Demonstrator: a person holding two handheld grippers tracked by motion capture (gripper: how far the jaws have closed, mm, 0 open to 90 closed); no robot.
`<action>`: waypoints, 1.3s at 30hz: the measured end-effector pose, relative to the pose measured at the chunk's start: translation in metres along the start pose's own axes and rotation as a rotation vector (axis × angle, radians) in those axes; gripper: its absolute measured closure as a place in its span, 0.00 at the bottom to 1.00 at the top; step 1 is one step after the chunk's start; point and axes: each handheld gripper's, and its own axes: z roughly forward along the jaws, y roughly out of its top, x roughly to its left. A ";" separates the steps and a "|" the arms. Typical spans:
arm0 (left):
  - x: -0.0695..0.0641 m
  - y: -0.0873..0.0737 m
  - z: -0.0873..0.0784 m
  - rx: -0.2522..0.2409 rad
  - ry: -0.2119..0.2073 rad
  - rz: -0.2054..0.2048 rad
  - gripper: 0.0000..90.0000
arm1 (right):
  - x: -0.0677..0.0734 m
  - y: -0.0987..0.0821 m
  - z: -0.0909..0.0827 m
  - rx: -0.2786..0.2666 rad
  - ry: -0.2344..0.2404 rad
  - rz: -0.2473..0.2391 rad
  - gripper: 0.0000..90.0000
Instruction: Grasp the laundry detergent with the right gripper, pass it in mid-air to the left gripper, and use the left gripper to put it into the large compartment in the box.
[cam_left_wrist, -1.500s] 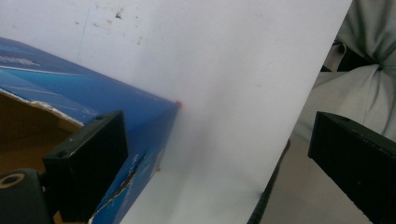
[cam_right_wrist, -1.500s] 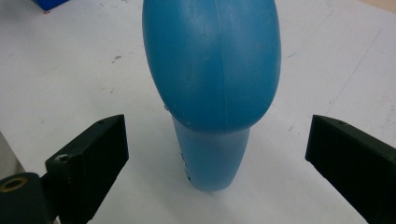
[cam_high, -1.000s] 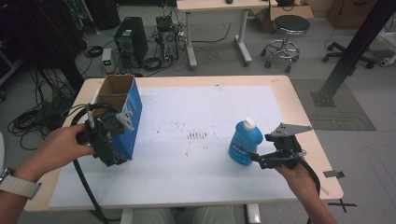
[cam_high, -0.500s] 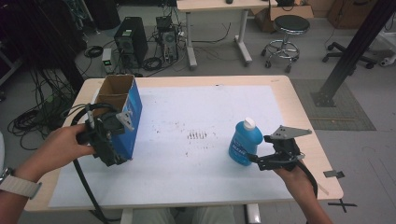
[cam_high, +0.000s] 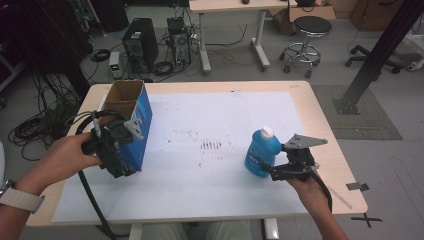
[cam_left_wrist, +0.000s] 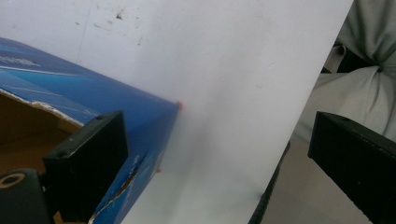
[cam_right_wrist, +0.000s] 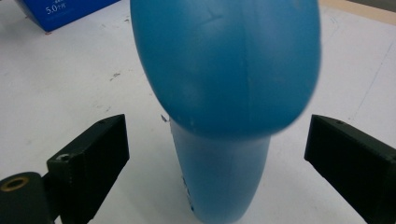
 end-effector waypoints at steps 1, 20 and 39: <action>0.000 0.000 0.000 0.000 0.001 0.000 0.06 | 0.001 0.001 0.002 -0.003 0.000 -0.001 0.07; 0.000 0.000 0.000 0.004 0.002 0.001 0.06 | 0.000 0.003 0.020 -0.030 0.012 0.034 0.10; 0.000 0.000 0.000 0.004 0.003 -0.002 0.06 | 0.003 -0.001 0.022 -0.070 -0.004 0.014 0.25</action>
